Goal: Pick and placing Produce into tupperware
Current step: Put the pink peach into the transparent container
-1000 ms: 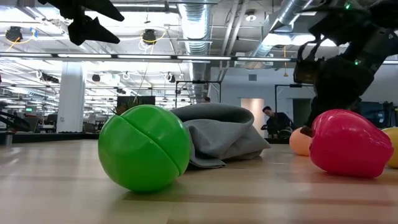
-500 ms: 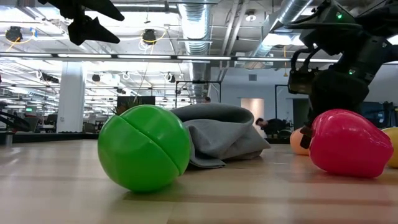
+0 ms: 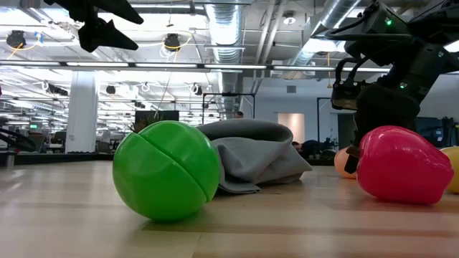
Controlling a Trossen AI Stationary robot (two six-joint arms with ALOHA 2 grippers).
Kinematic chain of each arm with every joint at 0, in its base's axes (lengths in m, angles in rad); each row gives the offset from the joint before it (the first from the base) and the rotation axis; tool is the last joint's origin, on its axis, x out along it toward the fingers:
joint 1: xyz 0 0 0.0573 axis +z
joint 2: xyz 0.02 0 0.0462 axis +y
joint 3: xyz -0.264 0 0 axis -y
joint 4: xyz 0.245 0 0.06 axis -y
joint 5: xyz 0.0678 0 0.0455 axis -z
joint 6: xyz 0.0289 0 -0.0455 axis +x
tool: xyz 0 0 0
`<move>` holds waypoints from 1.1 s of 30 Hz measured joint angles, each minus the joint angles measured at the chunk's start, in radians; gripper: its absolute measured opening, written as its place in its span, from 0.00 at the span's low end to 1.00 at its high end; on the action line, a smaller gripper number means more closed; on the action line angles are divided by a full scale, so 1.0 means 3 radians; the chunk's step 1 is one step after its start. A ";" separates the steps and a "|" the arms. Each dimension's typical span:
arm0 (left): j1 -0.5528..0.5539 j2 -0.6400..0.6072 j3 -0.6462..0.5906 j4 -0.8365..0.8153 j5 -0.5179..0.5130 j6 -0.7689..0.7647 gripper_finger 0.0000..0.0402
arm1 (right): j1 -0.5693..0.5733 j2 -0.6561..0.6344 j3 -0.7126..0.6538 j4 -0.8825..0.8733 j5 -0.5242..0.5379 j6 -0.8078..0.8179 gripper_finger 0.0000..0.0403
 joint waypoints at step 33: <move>0.0001 0.0001 0.0000 -0.0001 0.0044 -0.0023 0.77 | 0.0004 0.0004 0.0213 0.0011 -0.0309 0.0076 0.66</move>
